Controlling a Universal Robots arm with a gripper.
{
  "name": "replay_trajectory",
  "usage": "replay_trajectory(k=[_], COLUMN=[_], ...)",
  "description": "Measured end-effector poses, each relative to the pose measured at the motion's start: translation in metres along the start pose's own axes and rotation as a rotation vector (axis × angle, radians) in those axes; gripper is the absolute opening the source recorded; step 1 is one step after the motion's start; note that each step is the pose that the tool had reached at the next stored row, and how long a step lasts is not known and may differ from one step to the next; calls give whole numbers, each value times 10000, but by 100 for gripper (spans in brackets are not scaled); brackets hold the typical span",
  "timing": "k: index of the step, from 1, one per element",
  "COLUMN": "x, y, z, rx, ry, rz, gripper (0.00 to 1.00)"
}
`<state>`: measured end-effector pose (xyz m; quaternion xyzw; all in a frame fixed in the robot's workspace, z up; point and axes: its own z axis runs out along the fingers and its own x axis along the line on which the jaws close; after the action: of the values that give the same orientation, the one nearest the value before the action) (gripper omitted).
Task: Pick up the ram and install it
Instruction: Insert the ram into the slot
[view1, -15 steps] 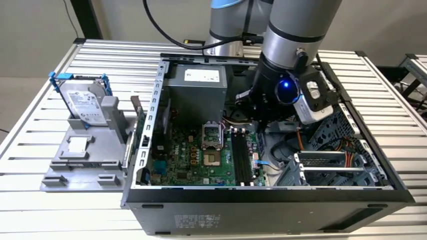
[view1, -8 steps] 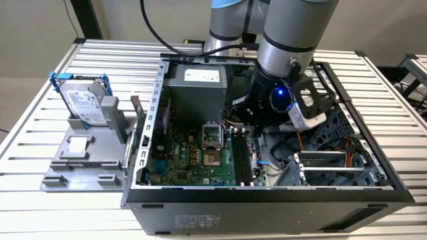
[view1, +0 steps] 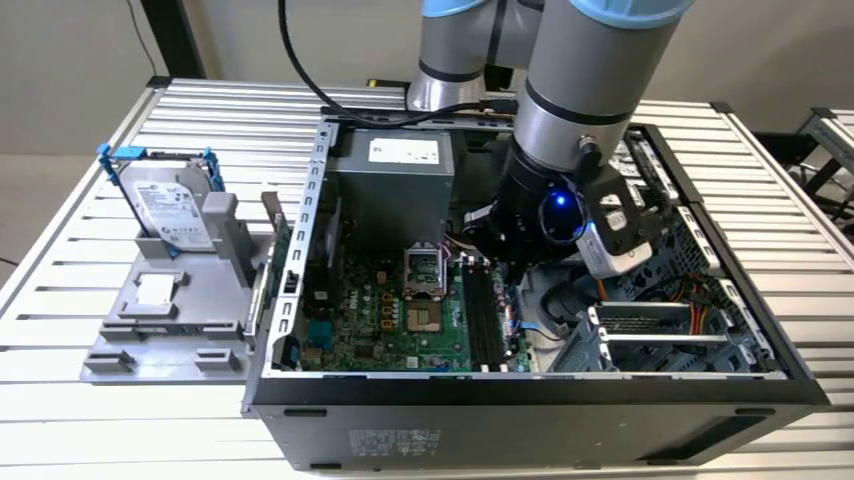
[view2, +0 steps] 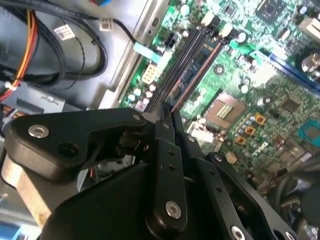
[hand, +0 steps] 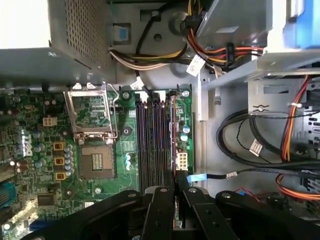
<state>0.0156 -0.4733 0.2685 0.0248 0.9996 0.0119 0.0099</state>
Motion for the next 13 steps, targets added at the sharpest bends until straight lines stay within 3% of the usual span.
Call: replay_trajectory(k=[4,9,13], x=[1,2,4], y=[-3,-5,-6], z=[69,158,231], rx=[-8,3,-1], ry=[12,-1,3], rz=[-481,77,-108], gripper=[0,0,0])
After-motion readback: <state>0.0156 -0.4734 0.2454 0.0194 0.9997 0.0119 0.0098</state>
